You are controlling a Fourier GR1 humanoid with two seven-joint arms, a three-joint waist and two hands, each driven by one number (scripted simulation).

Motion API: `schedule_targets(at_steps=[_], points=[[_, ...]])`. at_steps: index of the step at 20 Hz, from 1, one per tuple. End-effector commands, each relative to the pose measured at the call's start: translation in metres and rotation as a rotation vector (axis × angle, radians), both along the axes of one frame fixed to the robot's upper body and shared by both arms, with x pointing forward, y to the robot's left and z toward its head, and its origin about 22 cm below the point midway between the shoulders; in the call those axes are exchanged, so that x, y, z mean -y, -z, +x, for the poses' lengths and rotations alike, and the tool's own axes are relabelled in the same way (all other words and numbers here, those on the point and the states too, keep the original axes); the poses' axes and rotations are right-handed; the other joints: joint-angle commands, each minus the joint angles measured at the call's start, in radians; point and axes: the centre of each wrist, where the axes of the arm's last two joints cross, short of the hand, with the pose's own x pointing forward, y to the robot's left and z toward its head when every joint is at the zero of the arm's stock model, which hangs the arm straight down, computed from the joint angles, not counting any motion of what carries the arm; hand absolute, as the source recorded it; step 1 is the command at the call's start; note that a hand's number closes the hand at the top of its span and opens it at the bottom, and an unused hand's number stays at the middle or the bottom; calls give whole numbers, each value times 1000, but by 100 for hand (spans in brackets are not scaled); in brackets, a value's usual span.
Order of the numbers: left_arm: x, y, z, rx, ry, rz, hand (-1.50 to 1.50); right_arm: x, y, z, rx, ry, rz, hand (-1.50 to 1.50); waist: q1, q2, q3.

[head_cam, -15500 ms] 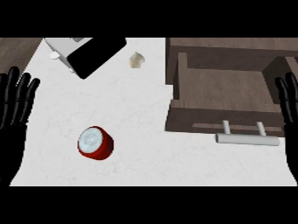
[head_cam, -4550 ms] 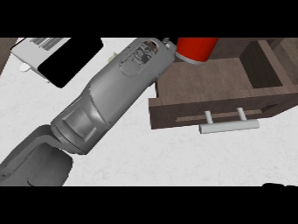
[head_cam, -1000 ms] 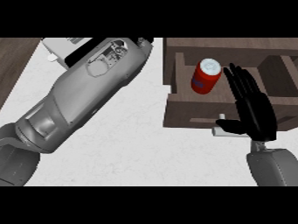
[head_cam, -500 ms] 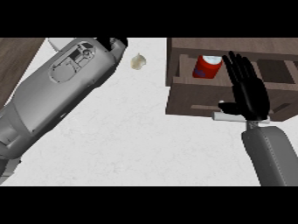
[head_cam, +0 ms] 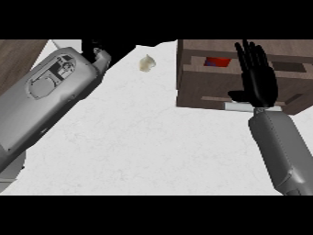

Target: Pick up the can, place it into the drawer and close the drawer

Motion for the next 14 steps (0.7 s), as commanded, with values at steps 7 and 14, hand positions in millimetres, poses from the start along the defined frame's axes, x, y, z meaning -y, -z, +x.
schedule_targets(at_steps=[7, 14], points=[[-24, 8, -13, -16, 7, 7, -150, -25, -9, 42, 13, 34, 43, -150, 14, 33, 22], [-44, 33, -30, -32, 12, 21, -150, -27, -43, 65, 30, 52, 50, -150, 28, 35, 22]])
